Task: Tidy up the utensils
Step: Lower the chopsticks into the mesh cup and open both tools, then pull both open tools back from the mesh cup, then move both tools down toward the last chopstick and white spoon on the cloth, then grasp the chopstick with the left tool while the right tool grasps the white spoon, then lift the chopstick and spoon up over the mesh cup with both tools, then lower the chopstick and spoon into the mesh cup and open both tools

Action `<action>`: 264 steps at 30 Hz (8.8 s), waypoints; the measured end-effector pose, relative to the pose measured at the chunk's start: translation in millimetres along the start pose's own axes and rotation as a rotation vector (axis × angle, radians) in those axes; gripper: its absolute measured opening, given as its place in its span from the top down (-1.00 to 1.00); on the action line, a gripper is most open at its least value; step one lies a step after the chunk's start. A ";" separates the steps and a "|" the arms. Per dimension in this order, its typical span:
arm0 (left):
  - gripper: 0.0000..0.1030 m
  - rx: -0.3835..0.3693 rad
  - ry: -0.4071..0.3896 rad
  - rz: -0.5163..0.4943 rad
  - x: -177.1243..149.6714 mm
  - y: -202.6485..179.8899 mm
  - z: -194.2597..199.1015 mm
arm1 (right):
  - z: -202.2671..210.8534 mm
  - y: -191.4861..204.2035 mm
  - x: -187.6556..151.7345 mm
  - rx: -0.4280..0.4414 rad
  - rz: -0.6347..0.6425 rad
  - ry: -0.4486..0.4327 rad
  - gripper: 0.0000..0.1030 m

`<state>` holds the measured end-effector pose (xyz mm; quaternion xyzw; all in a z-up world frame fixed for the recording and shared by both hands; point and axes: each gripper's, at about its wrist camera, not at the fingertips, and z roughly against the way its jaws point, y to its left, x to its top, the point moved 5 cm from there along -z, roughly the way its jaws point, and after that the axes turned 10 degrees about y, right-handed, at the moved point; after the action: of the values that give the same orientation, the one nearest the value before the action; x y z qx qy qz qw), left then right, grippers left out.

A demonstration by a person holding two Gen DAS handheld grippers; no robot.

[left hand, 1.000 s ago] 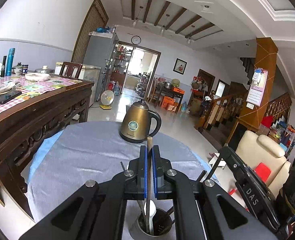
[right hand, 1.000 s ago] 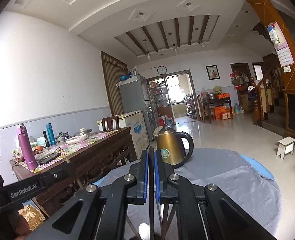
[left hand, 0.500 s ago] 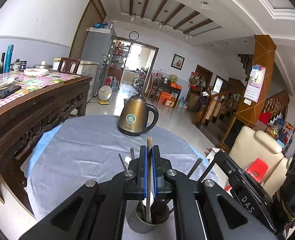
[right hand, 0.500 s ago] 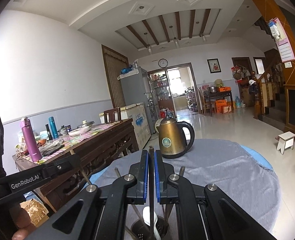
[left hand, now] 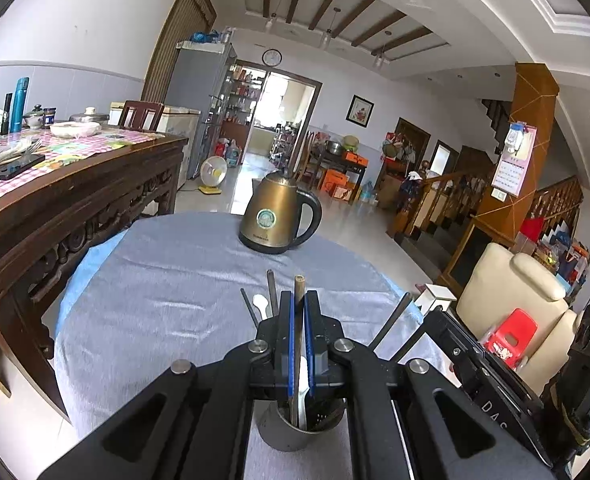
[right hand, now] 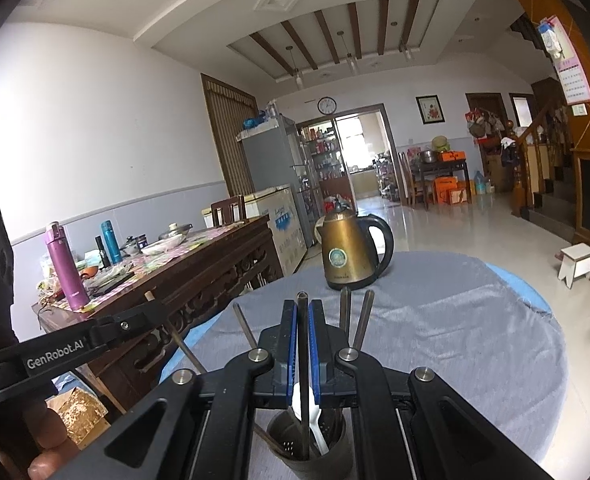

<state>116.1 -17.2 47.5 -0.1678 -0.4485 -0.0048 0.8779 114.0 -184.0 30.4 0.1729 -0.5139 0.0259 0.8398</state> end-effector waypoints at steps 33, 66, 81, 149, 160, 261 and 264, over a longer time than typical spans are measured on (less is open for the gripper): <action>0.91 0.000 0.109 0.008 -22.5 5.3 -15.9 | -8.3 -6.3 -17.9 0.028 -0.053 0.083 0.85; -0.35 0.088 0.051 0.158 -4.3 56.7 2.1 | 23.7 -93.2 1.4 -0.132 -0.284 -0.026 -0.08; -0.36 0.172 0.093 0.240 -12.1 98.1 -9.7 | 11.2 -131.6 -15.8 -0.189 -0.373 0.051 -0.08; -0.36 0.269 0.327 0.221 -4.3 149.9 -143.7 | -177.4 -170.5 -30.7 -0.022 -0.325 0.528 -0.08; -0.36 0.213 0.421 0.120 4.6 140.2 -217.6 | -313.8 -97.4 -13.5 0.132 -0.093 0.681 0.15; 0.90 -0.070 -0.151 -0.105 71.2 -6.2 42.7 | -44.0 16.9 -7.4 -0.100 0.114 -0.265 0.38; 0.90 -0.079 -0.156 -0.091 69.0 -6.8 36.6 | -58.1 17.8 -14.3 -0.120 0.110 -0.269 0.38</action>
<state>127.4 -2.9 123.7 -0.1816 -0.5222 -0.0495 0.8318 153.0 -147.0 -1.3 0.0957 -0.6313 0.0176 0.7694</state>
